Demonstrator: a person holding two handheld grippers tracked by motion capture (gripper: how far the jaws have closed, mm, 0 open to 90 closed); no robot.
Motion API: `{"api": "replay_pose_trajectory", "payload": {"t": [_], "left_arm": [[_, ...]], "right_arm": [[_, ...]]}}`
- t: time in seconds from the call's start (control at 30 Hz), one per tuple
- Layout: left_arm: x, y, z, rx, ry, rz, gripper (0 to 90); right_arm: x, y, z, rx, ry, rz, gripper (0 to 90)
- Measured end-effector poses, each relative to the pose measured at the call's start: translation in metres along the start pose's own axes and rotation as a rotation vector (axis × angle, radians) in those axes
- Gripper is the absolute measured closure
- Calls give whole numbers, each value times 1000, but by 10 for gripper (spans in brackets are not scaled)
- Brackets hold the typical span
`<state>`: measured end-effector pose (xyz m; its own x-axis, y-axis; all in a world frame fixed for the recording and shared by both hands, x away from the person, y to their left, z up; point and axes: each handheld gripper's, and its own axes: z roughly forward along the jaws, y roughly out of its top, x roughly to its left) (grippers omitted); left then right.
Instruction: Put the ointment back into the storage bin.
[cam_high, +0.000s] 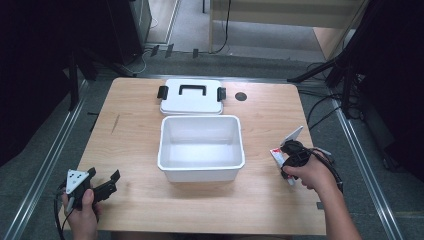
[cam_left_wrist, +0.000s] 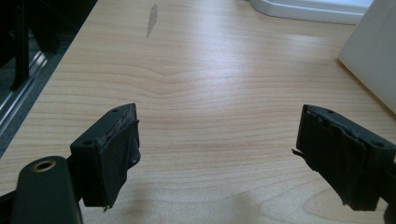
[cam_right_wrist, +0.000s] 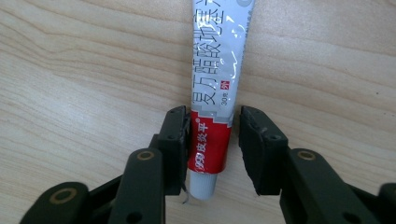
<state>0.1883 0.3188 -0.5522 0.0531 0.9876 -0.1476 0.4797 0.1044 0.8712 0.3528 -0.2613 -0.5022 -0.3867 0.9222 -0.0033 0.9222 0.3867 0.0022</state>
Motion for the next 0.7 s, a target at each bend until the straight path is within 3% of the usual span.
{"api": "replay_pose_trajectory", "payload": {"t": [0.7], "left_arm": [[-1,0,0,0,-1,2,140]], "right_arm": [[2,4,2,3,0,-44,719]]}}
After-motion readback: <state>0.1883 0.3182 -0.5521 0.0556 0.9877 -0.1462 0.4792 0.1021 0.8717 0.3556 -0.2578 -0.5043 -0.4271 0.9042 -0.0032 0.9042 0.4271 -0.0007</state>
